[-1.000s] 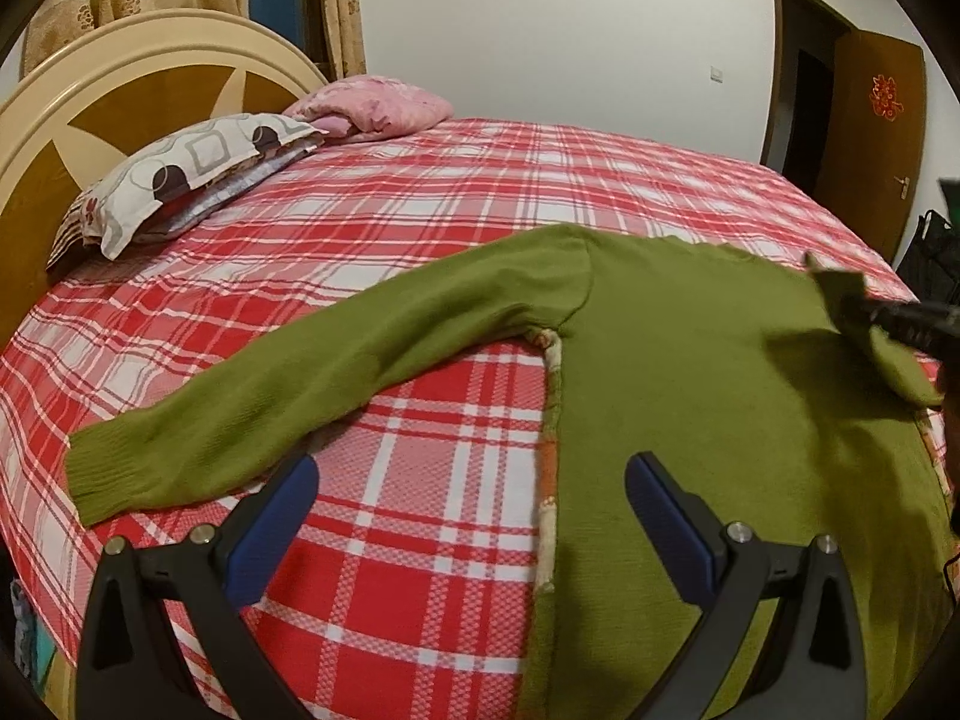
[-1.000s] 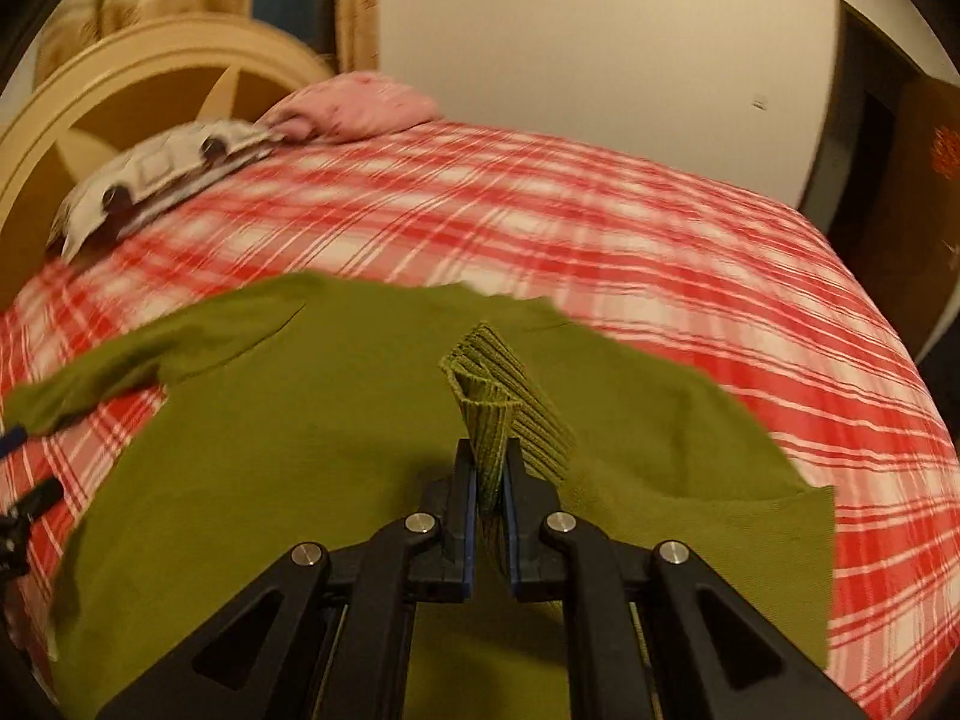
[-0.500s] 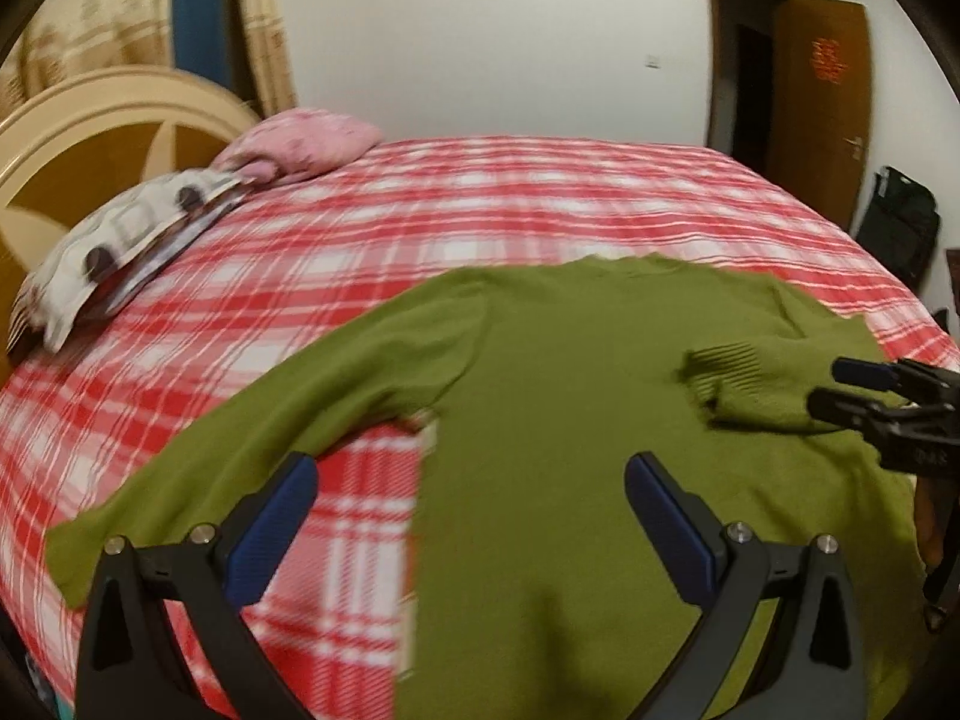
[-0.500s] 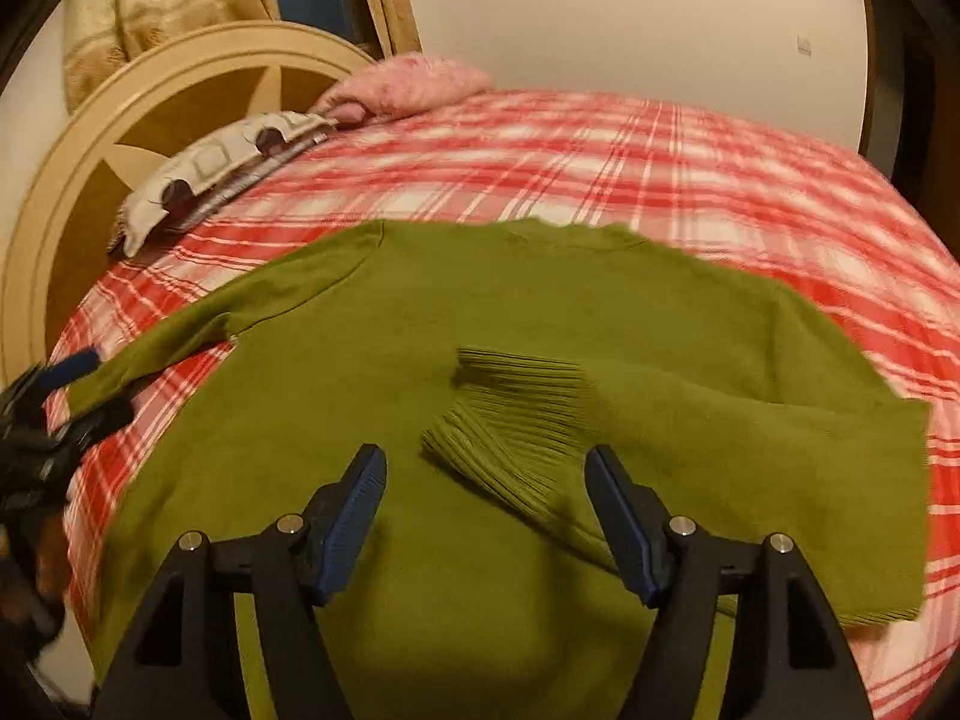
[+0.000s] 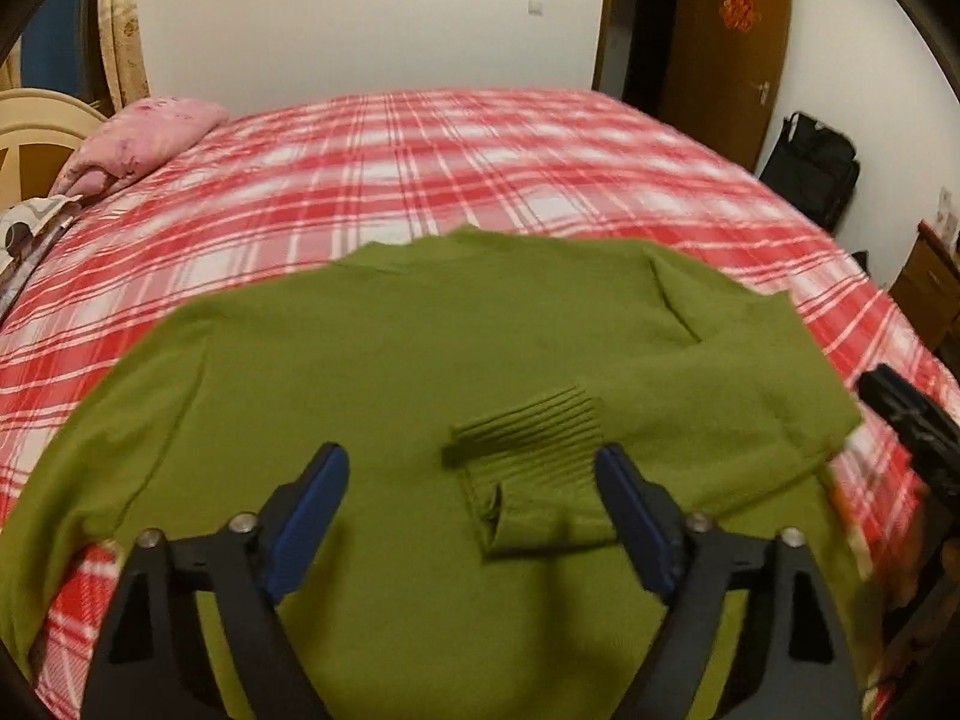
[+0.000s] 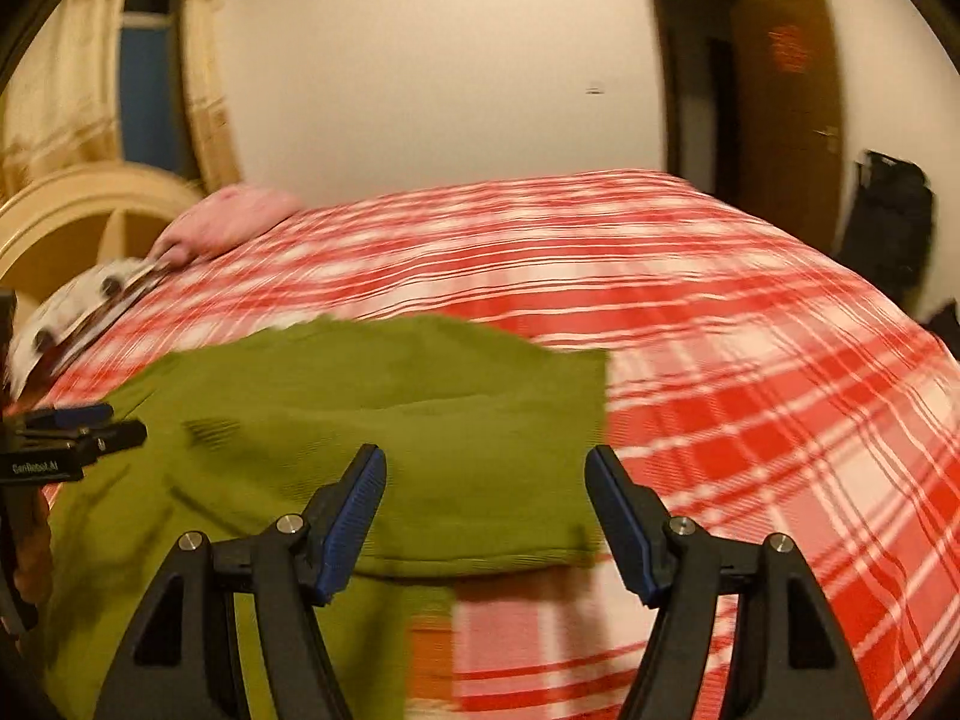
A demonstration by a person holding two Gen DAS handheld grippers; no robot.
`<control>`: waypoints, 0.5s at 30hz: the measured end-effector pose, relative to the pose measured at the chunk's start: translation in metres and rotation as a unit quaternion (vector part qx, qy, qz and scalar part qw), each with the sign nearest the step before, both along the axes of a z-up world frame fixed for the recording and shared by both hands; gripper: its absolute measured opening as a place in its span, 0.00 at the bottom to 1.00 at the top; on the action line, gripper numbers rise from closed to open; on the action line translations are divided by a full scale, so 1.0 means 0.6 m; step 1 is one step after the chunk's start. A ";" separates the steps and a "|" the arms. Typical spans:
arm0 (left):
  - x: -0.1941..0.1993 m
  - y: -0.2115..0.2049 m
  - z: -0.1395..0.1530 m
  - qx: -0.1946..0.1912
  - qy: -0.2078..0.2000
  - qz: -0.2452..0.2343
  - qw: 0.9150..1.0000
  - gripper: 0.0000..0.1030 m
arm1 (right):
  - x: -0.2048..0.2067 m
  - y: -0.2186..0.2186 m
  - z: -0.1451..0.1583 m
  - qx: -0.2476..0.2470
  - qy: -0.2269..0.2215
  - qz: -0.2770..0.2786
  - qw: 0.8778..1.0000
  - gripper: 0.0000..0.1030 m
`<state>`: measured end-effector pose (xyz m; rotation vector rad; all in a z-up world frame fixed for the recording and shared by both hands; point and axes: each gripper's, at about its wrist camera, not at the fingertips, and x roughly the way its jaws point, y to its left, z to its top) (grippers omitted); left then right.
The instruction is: Fold small clothes
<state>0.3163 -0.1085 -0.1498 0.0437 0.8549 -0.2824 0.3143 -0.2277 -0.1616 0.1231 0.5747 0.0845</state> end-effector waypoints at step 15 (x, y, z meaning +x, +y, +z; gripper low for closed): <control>0.029 -0.016 0.029 -0.086 0.005 -0.033 0.996 0.09 | 0.008 -0.050 -0.028 0.056 0.027 -0.045 0.997 0.68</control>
